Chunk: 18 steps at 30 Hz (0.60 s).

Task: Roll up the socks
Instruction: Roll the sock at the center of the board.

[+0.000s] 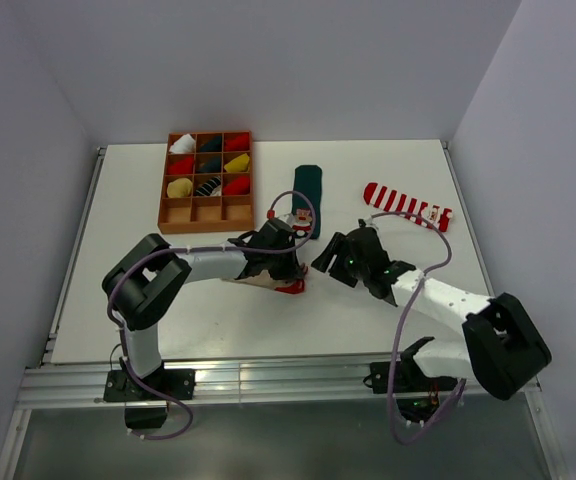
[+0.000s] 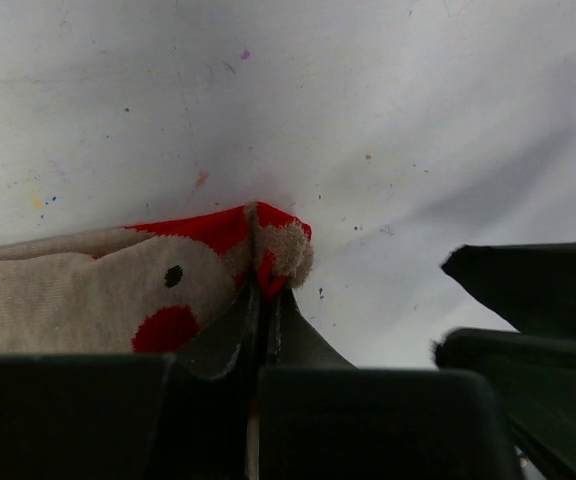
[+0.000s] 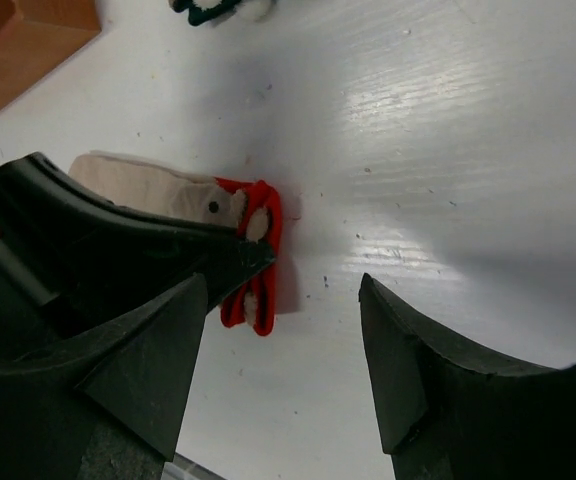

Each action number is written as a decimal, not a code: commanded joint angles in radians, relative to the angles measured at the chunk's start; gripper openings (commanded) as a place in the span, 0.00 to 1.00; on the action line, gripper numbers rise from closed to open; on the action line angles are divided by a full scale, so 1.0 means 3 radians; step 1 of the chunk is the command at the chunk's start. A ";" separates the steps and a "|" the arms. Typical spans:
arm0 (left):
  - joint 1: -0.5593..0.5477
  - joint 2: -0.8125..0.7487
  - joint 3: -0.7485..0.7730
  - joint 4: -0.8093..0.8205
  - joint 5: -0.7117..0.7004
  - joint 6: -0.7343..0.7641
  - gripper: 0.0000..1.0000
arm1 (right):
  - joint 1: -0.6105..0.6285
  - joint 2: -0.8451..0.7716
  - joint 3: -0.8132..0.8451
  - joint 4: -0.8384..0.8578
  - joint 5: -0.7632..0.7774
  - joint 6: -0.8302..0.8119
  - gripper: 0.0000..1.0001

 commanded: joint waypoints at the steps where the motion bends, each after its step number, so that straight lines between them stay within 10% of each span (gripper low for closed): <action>1: -0.0006 -0.0126 -0.0046 -0.0007 0.0010 0.0108 0.01 | 0.0073 0.0237 0.0236 0.0347 0.0055 0.0161 0.69; 18: -0.0042 -0.0106 -0.0062 0.0090 -0.0030 0.0159 0.02 | 0.0221 0.1040 0.0670 0.0364 0.0055 0.0258 0.65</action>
